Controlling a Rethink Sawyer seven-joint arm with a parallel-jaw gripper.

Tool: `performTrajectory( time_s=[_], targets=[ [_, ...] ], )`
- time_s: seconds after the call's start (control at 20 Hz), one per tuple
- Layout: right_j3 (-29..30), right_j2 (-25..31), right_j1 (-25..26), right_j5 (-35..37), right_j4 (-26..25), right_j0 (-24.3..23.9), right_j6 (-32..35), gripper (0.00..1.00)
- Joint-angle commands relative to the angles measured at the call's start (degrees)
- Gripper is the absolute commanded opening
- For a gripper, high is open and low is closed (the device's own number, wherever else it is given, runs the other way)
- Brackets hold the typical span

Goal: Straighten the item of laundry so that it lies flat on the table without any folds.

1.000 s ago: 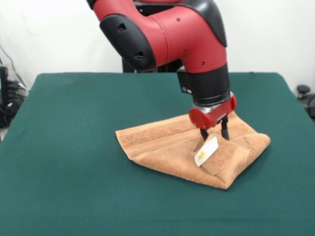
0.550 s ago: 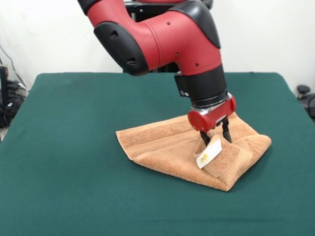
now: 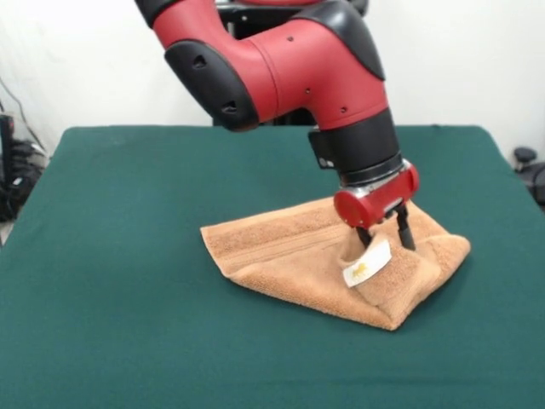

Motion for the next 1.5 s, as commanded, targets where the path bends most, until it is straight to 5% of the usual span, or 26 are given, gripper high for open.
performTrajectory(
  time_s=[0.05,0.8,1.5],
  targets=[
    [-1.1,2.2,-1.6,-2.3,2.8,4.9,6.7,1.00],
    [-10.6,-1.7,-3.0,4.3,8.6,14.6,6.5,1.00],
    [-14.9,-0.3,0.7,3.0,7.6,13.5,0.0,1.00]
  ],
)
